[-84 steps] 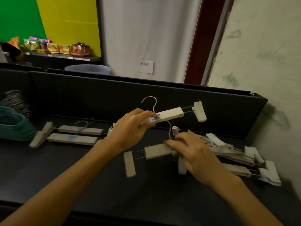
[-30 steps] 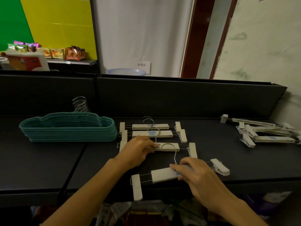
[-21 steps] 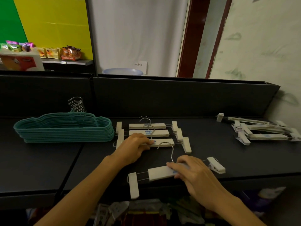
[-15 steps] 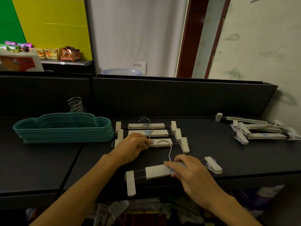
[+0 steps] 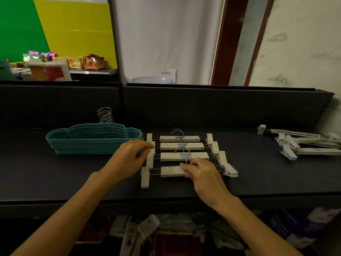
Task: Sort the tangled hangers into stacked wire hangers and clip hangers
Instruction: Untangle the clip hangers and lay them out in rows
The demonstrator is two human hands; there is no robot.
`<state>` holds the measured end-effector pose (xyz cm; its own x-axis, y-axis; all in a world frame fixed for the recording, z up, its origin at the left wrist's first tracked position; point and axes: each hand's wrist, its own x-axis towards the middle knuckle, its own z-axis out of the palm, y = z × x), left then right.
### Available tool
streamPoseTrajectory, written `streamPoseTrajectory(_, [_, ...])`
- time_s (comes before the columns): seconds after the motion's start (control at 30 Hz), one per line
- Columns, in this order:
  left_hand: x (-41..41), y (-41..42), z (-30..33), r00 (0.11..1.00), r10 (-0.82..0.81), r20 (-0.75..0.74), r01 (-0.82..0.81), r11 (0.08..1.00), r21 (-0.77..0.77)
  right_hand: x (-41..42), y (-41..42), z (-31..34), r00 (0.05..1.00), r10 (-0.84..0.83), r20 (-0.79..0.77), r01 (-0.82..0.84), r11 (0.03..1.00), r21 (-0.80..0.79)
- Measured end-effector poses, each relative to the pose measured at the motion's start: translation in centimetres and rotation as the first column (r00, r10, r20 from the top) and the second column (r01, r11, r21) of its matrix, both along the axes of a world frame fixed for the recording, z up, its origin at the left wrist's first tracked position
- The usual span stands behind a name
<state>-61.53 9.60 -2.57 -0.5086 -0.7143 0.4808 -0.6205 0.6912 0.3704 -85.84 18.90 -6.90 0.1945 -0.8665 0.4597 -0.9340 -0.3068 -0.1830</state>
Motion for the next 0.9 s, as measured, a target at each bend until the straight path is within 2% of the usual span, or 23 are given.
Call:
streamPoseTrajectory(0.6, [0.6, 3.8, 0.7, 0.997, -0.018, -0.075, 0.017, 1.000, -0.014, 0.5, -0.2, 0.7, 0.995, -0.084, -0.048, 0.087, 0.993, 0.083])
streamPoseTrajectory(0.9, [-1.1, 4.4, 0.8, 1.000, 0.026, -0.003, -0.026, 0.999, -0.021, 0.2, -0.2, 1.1, 0.993, -0.102, -0.054, 0.108, 0.987, 0.121])
